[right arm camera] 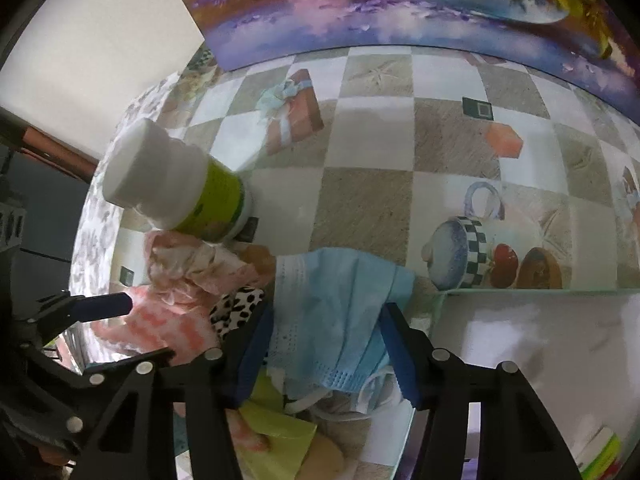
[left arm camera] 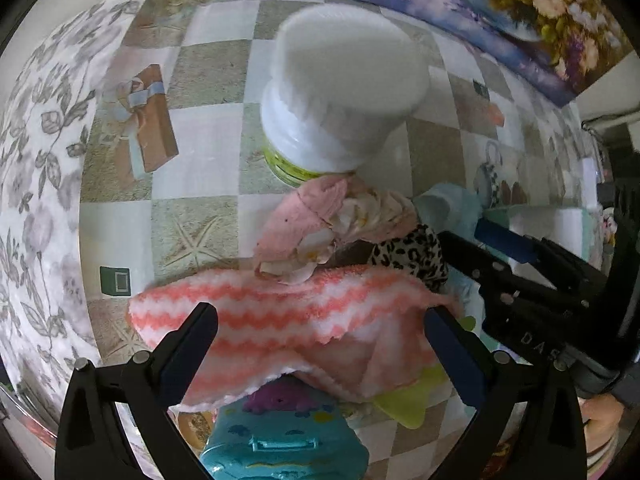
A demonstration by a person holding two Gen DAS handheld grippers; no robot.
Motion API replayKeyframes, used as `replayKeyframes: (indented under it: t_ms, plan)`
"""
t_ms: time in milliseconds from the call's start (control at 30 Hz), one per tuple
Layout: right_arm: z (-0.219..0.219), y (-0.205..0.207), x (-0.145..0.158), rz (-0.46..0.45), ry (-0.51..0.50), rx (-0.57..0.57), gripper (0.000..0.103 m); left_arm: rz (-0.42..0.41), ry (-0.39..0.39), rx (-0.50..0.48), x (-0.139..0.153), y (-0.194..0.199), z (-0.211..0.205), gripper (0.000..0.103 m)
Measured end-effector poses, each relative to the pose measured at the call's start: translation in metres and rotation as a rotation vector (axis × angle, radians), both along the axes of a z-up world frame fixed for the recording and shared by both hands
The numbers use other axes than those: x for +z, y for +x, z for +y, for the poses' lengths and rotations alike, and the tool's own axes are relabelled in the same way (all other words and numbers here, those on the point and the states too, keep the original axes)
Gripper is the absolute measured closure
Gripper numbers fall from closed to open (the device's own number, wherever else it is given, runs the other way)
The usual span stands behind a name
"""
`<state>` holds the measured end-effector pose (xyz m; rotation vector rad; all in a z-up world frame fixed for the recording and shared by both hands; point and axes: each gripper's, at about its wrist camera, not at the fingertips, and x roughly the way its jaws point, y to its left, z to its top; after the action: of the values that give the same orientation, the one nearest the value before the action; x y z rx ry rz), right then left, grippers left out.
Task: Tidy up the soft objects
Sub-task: 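Grasp the pink striped cloth with the left tool while the right tool grasps the blue face mask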
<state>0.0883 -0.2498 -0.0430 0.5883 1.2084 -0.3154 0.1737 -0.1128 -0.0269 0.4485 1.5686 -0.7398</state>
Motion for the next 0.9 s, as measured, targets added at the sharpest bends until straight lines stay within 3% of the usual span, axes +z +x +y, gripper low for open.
replayKeyframes:
  t_ms: [233,300,367,500,667,767,900]
  plan:
    - [0.0,-0.002,-0.006,0.012,-0.003,-0.002,0.051,-0.053,0.06,-0.012,-0.016,-0.006,-0.017,0.002]
    - [0.001,0.0,-0.006,0.015,-0.014,0.005,0.052,-0.06,0.068,-0.026,-0.019,-0.009,-0.019,0.009]
    - [0.003,0.0,-0.005,0.019,-0.03,0.011,0.055,-0.05,0.063,-0.038,-0.021,-0.013,-0.022,0.023]
    - [0.006,0.002,-0.006,0.027,-0.069,0.014,0.069,-0.036,0.041,-0.061,-0.018,-0.023,-0.033,0.045]
    - [0.003,-0.008,-0.004,-0.005,-0.041,-0.017,0.081,-0.03,0.01,-0.069,-0.016,-0.035,-0.041,0.074]
    - [0.005,-0.015,-0.003,-0.02,-0.03,-0.027,0.084,-0.04,-0.009,-0.058,-0.014,-0.043,-0.039,0.085]
    - [0.009,-0.024,0.0,-0.05,-0.028,-0.037,0.086,-0.069,-0.029,-0.035,-0.009,-0.052,-0.036,0.09]
